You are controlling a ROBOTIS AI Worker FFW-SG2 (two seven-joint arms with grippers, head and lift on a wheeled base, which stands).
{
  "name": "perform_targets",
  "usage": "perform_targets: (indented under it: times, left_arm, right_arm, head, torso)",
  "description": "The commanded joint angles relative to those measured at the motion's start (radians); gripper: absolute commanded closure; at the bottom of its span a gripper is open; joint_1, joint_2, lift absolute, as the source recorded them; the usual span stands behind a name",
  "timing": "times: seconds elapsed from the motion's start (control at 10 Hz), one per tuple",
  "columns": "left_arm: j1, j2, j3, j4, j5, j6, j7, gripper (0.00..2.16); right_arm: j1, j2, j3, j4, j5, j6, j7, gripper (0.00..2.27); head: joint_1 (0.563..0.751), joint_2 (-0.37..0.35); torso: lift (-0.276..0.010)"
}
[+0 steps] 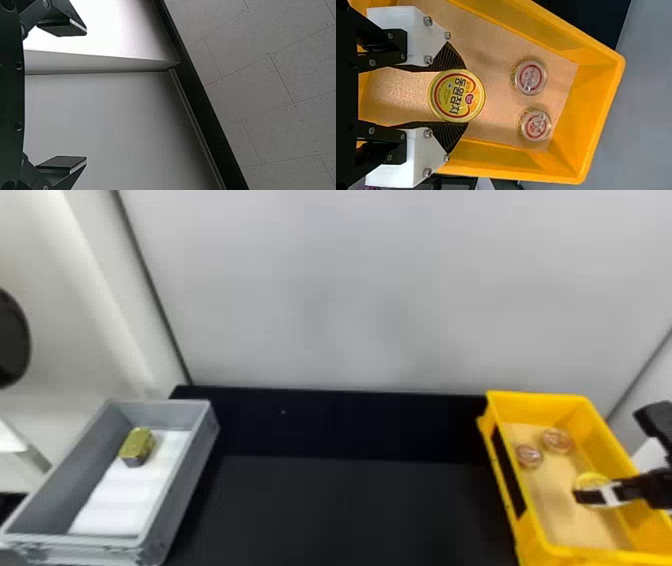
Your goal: Pick up the round yellow can and place it in the yellow rectangular box
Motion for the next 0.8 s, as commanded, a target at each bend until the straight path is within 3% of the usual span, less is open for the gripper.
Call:
perform_targets:
  times: [0.0, 0.3, 0.7]
  left_arm:
    - [0.001, -0.001, -0.001, 0.000, -0.001, -0.007, 0.000, 0.14]
    - [0.001, -0.002, -0.004, 0.002, -0.003, -0.013, 0.000, 0.14]
    - [0.001, -0.004, -0.004, 0.002, -0.003, -0.013, 0.001, 0.14]
  right_arm:
    - [-0.027, 0.003, 0.006, 0.124, -0.139, -0.017, -0.097, 0.69]
    - [-0.043, 0.000, 0.008, 0.200, -0.268, -0.019, -0.203, 0.69]
    - [-0.044, -0.003, 0.003, 0.203, -0.288, -0.008, -0.226, 0.67]
  head:
    - [0.663, 0.054]
    - [0.663, 0.054]
    - [0.663, 0.054]
  torso:
    - [-0.010]
    - [-0.010]
    - [-0.010]
